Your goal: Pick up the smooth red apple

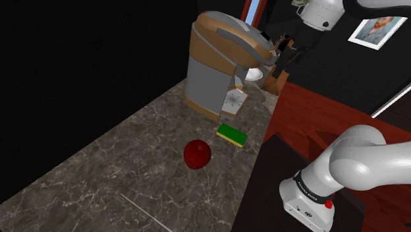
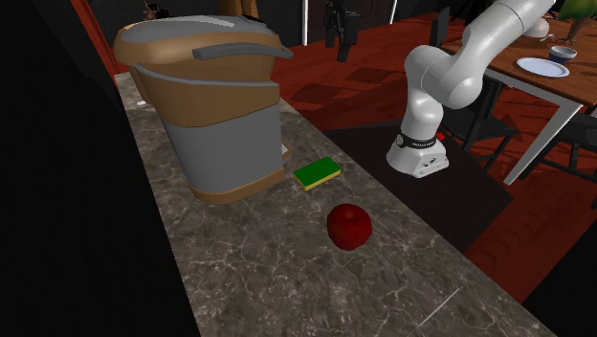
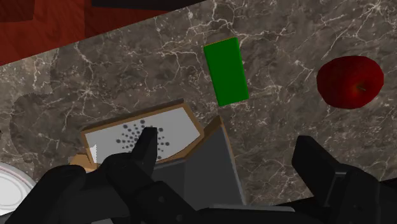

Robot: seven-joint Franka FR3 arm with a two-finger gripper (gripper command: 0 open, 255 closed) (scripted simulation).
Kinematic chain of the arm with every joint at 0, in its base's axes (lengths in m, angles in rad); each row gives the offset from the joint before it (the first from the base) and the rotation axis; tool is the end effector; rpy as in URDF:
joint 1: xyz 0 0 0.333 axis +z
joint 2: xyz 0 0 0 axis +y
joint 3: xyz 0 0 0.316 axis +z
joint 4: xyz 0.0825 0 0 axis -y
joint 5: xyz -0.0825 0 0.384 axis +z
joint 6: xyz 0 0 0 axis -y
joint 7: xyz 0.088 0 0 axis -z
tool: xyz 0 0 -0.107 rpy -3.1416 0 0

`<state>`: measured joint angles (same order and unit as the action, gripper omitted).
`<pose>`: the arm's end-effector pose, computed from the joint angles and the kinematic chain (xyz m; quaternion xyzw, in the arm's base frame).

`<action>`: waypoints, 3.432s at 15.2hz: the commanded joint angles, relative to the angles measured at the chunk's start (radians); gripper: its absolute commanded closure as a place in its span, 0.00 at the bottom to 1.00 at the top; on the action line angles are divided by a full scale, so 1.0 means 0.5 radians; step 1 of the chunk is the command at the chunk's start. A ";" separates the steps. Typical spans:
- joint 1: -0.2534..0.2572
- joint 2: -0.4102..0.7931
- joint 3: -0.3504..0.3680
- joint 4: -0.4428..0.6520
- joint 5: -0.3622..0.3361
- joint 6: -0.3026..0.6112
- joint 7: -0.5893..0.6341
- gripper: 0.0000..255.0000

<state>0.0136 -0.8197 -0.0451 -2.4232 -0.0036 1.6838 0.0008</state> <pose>0.3080 -0.0138 0.5790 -0.9991 0.0095 -0.0400 0.0143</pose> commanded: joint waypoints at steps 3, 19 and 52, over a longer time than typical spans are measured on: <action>-0.007 -0.025 0.097 -0.087 0.069 0.039 0.183 0.00; -0.016 0.385 0.947 -0.294 0.687 0.570 1.630 0.00; -0.194 1.178 1.478 -0.067 0.698 1.143 2.529 1.00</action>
<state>-0.0860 -0.2210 0.6953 -2.4621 0.3413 2.2697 1.2647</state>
